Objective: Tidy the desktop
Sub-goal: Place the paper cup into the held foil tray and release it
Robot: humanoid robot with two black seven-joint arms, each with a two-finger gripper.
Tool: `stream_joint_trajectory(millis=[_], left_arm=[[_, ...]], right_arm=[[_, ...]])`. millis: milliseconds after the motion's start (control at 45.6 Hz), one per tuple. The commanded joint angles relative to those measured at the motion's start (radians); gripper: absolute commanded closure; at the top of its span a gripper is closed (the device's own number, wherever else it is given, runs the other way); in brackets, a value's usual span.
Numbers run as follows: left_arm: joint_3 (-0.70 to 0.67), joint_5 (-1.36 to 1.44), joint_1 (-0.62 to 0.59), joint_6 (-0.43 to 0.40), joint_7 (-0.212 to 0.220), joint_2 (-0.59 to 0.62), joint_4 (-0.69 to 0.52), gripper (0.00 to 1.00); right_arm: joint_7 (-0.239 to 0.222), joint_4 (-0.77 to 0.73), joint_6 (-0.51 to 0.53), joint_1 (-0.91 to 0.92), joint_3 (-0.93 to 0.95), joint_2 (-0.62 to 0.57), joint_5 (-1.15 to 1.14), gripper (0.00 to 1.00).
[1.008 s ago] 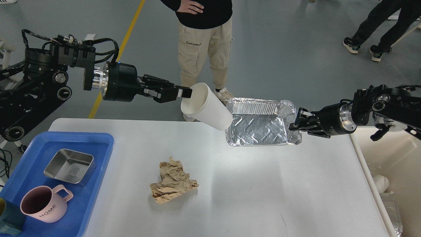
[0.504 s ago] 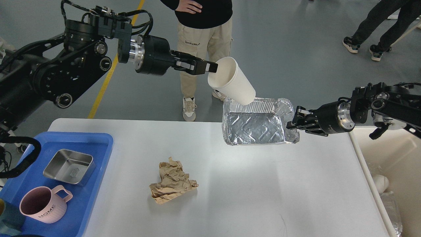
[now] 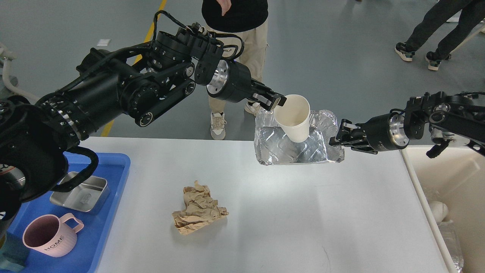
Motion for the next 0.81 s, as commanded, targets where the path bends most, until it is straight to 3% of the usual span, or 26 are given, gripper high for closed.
stream_joint_trajectory(millis=[0,241,460,526,789], left_arm=[[0.018,-0.001,0.000,0.012,0.006,-0.038,0.031,0.92],[0.018,-0.009,0.001,0.034,0.027,-0.126,0.126,0.85],[0.018,-0.087,0.012,0.094,0.104,-0.138,0.155,0.24],[0.018,-0.127,0.012,0.097,0.114,-0.135,0.157,0.12],[-0.007,-0.402,0.006,0.107,0.119,-0.105,0.158,0.05]], right_arm=[[0.000,0.003,0.000,0.000,0.000,-0.005,-0.001,1.00],[0.000,0.012,0.000,0.000,0.006,-0.020,0.001,1.00],[0.000,0.017,0.000,0.000,0.006,-0.034,0.001,1.00],[0.000,0.018,0.000,0.000,0.006,-0.037,0.001,1.00],[0.000,0.017,0.000,-0.004,0.003,-0.035,0.001,1.00]])
